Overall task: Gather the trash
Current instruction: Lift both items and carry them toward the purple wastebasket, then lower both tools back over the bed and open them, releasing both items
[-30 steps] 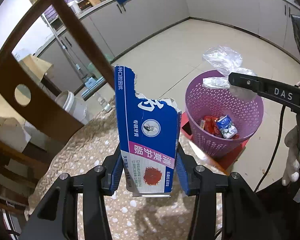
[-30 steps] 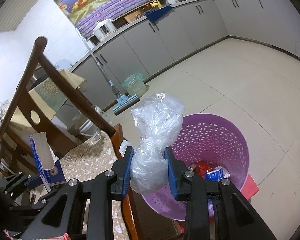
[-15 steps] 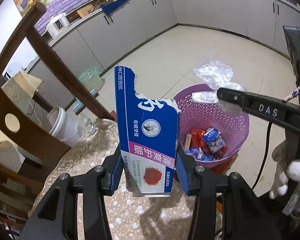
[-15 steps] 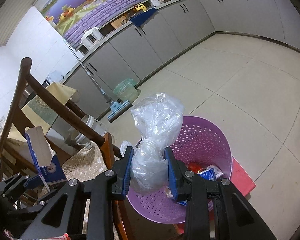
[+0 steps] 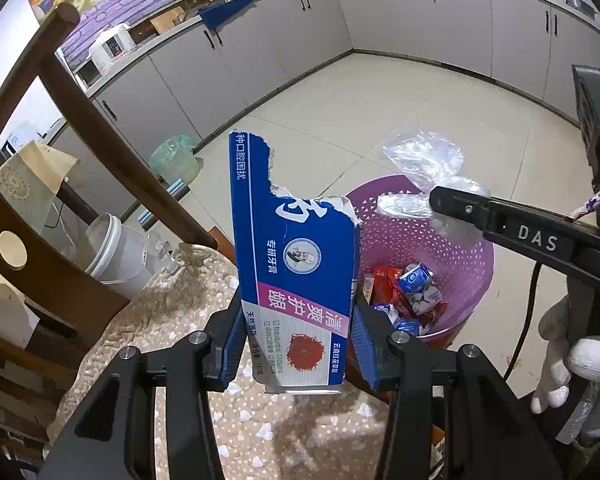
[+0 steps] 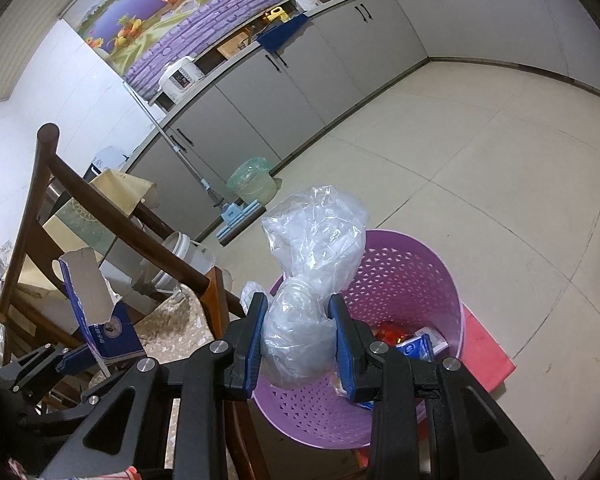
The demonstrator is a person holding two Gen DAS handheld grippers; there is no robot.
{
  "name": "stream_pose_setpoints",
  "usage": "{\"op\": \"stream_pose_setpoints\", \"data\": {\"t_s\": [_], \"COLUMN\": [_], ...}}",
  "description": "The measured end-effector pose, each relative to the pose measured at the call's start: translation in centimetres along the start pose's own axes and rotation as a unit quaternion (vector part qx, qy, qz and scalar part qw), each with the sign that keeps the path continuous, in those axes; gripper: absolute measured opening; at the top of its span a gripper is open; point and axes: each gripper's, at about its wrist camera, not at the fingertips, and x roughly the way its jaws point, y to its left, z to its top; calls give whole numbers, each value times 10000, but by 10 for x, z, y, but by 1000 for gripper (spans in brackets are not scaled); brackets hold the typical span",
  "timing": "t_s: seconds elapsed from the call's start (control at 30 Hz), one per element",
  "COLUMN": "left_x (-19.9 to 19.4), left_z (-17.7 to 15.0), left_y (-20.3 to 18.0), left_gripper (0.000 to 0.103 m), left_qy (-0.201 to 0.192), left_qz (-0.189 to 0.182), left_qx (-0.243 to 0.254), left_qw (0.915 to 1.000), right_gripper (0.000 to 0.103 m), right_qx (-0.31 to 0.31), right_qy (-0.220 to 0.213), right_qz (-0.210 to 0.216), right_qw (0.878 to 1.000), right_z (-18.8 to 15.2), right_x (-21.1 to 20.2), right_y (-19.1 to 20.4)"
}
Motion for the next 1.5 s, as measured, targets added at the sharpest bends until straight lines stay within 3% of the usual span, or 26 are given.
{"op": "stream_pose_setpoints", "data": {"t_s": [0.33, 0.53, 0.77, 1.0, 1.07, 1.17, 1.27, 1.43, 1.5], "left_x": [-15, -16, -22, -7, -2, 7, 18, 26, 26], "left_z": [-25, -64, -124, -184, -192, -204, -216, -234, -237], "left_y": [24, 58, 111, 148, 150, 156, 165, 178, 178], "left_gripper": [46, 46, 46, 47, 53, 63, 67, 81, 93], "left_qy": [53, 418, 907, 1515, 1601, 1610, 1669, 1535, 1372], "left_qz": [176, 371, 628, 449, 391, 231, 49, -342, -531], "left_qx": [-319, -745, -1351, -1885, -1962, -2237, -2569, -3171, -3306], "left_qw": [9993, 9957, 9847, 9693, 9666, 9610, 9519, 9353, 9323], "right_gripper": [34, 34, 34, 36, 38, 51, 68, 76, 79], "right_qx": [-314, -846, -1388, -2043, -2220, -2436, -2606, -2655, -2465], "right_qy": [225, 572, 1255, 1912, 2097, 2324, 2248, 2165, 2136], "right_qz": [441, 816, 1109, 951, 775, 554, 533, 531, 628], "right_qw": [9983, 9914, 9761, 9553, 9491, 9400, 9374, 9380, 9432], "right_z": [-6, -24, -61, -104, -117, -133, -140, -141, -138], "right_x": [14, 34, 60, 85, 95, 109, 110, 112, 113], "right_y": [34, 79, 123, 150, 156, 162, 169, 174, 171]}}
